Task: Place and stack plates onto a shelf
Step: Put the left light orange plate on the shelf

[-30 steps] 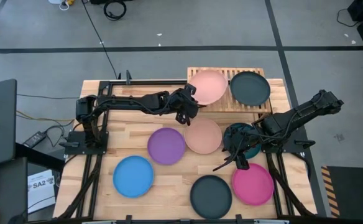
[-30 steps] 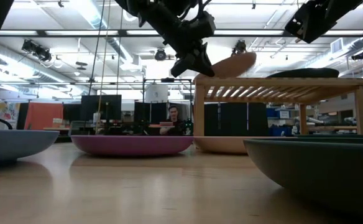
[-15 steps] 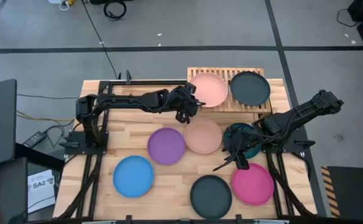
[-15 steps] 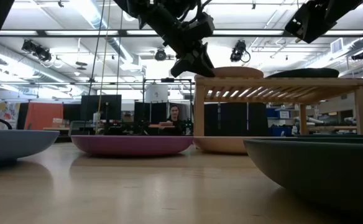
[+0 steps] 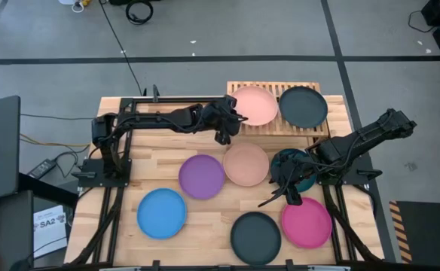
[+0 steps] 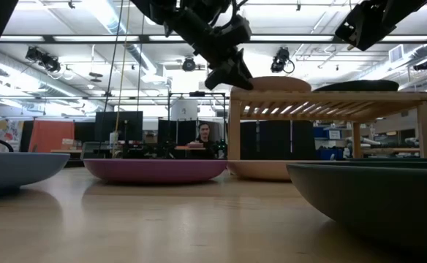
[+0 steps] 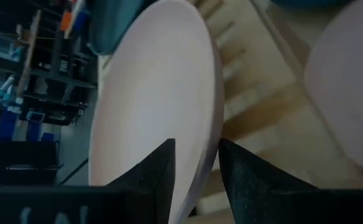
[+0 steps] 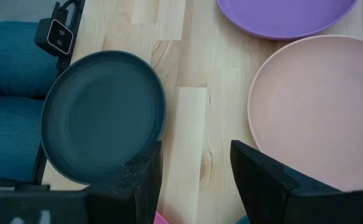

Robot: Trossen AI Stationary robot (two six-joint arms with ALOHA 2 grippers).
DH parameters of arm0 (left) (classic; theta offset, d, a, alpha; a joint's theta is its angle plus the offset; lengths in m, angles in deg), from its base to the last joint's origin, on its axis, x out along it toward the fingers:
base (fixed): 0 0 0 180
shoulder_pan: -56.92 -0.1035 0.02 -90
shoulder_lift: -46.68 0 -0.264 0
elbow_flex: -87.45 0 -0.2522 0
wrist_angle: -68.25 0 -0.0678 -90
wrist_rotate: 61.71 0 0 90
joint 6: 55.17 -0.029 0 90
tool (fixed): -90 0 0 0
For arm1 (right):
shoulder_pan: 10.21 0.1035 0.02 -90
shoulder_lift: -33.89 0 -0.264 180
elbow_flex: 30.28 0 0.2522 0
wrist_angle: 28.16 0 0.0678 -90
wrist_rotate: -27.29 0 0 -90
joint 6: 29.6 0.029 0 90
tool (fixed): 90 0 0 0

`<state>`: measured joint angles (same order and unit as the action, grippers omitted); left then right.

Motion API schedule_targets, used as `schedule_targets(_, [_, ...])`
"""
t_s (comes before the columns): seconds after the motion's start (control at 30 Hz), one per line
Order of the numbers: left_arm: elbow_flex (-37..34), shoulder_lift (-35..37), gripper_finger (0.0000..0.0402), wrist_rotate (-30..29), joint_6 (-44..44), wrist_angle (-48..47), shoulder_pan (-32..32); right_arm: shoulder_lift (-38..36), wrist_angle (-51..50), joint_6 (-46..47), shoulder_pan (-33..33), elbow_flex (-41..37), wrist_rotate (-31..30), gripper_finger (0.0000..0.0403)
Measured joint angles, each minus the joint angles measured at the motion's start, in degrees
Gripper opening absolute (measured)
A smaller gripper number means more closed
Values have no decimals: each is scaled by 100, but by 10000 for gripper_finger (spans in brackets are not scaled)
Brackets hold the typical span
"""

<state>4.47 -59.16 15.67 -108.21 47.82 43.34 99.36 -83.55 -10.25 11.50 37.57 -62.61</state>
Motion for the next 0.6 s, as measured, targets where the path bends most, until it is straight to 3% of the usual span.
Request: schedule_targets(0.6, [0,7,131,-39,340,110,31,0,-2,2,-2,0,0,193])
